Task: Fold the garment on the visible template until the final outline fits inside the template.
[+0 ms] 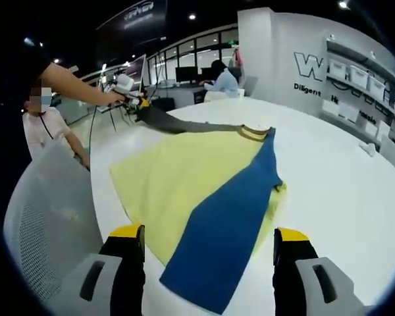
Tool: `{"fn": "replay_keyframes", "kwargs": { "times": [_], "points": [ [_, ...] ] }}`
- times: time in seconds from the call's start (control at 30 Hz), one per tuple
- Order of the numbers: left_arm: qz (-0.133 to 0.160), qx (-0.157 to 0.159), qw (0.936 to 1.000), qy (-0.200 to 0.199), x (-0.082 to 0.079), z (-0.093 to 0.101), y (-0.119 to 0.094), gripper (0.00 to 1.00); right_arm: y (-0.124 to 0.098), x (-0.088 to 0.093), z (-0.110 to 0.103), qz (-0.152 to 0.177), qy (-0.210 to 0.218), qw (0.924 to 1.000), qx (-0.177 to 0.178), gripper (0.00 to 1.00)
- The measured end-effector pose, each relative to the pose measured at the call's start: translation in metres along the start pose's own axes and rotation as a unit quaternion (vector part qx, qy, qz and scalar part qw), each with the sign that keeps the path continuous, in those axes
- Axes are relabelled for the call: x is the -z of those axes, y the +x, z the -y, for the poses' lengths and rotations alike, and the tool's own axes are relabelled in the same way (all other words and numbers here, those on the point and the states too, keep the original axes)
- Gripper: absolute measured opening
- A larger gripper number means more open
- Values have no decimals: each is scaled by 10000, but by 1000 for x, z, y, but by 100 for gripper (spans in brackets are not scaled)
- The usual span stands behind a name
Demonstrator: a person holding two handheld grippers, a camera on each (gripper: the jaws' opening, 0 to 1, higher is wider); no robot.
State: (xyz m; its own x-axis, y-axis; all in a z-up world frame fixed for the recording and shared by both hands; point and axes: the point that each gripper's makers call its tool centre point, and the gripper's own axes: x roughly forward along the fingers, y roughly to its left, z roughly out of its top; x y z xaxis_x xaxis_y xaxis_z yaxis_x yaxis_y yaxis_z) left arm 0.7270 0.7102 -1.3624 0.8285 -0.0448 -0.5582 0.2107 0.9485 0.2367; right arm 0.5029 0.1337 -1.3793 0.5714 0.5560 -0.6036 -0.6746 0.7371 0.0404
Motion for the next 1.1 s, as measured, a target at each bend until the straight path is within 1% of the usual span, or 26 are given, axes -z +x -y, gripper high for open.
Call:
{"fn": "replay_keyframes", "kwargs": {
  "times": [0.07, 0.17, 0.3, 0.43, 0.57, 0.7, 0.77, 0.8, 0.9, 1.0, 1.1],
  "points": [
    [-9, -74, 10000, 37, 4, -3, 3, 3, 0, 2, -2, -49, 7, 10000, -5, 77],
    [-71, -90, 9999, -1, 11, -3, 7, 3, 1, 4, -4, -89, 15, 10000, -4, 77],
    [-114, -104, 9997, 166, 19, -2, 13, 3, 0, 6, -3, -129, 28, 9999, 22, 76],
    [-183, -138, 9996, 179, 25, -2, 16, 3, -1, 8, -2, -164, 62, 9998, 55, 76],
    [-279, -106, 9992, 258, 30, 3, 17, 4, -1, 8, -4, -185, 69, 9998, 59, 77],
    [-262, -179, 9988, 386, 31, 1, 18, 4, -1, 9, -4, -202, 68, 9998, 63, 77],
    [-322, -367, 9963, 704, 31, -8, 17, 7, 0, 9, -4, -202, 76, 9997, 68, 77],
    [-307, -403, 9959, 747, 31, -9, 17, 10, 0, 9, -4, -207, 70, 9997, 64, 77],
    [-270, -338, 9974, 585, 30, -11, 19, 16, 0, 10, -6, -211, 50, 9998, 29, 77],
    [-225, -311, 9975, 588, 27, -8, 17, 16, 0, 11, -7, -213, 47, 9998, 9, 77],
    [-161, -247, 9981, 532, 24, -4, 14, 19, 0, 13, -8, -222, 40, 9997, -14, 77]
  ]
}}
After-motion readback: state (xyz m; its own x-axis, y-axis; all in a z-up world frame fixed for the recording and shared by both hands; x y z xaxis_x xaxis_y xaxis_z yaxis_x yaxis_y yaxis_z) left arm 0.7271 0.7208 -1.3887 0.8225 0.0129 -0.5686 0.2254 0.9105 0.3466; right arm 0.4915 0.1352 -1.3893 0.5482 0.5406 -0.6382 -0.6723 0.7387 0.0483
